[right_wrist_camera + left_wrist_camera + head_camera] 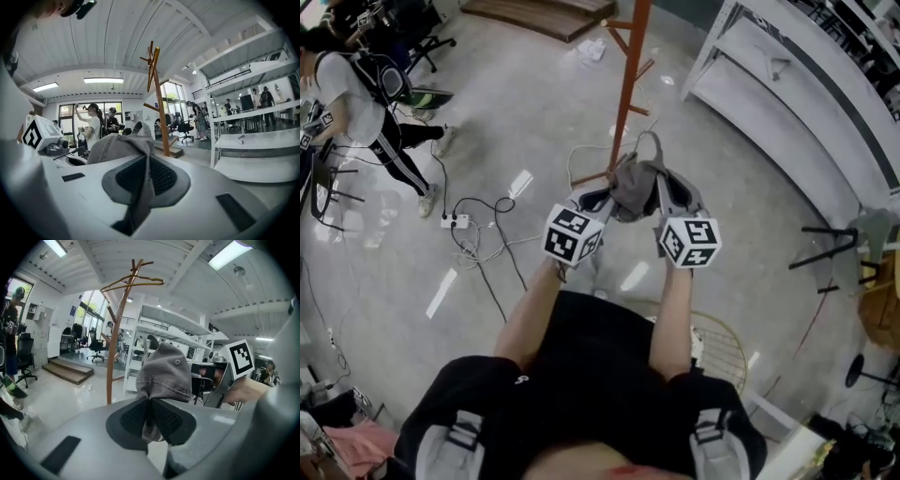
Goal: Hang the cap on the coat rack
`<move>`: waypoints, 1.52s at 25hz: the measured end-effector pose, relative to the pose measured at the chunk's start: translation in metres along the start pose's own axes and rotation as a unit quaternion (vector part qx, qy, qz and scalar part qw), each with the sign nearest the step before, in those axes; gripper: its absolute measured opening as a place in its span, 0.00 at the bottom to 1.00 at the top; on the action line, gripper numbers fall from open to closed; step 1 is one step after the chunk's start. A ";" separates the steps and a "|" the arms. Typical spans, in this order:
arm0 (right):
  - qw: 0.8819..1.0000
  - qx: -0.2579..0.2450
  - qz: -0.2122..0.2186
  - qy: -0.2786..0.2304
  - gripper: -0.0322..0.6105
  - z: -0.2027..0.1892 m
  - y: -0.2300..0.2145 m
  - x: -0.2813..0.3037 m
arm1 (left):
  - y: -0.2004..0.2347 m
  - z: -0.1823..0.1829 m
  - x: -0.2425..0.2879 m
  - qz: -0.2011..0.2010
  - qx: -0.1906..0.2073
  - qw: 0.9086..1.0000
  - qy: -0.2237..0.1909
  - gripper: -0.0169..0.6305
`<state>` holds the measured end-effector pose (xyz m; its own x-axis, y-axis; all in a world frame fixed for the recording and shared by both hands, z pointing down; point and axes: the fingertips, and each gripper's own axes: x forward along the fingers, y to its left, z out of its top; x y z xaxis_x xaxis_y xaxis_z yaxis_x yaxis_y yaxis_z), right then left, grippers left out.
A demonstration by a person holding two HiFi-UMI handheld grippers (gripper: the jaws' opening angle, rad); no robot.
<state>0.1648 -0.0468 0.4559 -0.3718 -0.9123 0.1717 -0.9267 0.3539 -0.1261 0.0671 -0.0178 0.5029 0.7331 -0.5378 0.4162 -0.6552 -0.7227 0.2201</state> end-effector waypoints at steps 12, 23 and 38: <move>0.997 0.015 -0.018 0.072 0.07 -0.036 -0.038 0.117 | 0.102 -0.004 0.082 -0.026 -0.040 0.997 0.057 0.07; 0.989 0.029 -0.038 0.143 0.07 -0.073 -0.060 0.178 | 0.160 -0.014 0.125 -0.050 -0.071 0.993 0.083 0.07; 0.974 0.072 -0.066 0.205 0.07 -0.125 -0.118 0.200 | 0.172 -0.036 0.190 -0.060 -0.082 0.986 0.134 0.07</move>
<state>0.1932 -0.2450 0.6272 -0.2676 -0.7790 0.5670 -0.9617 0.1797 -0.2071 0.0870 -0.2283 0.6518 0.7473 -0.3018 0.5920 -0.6029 -0.6825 0.4133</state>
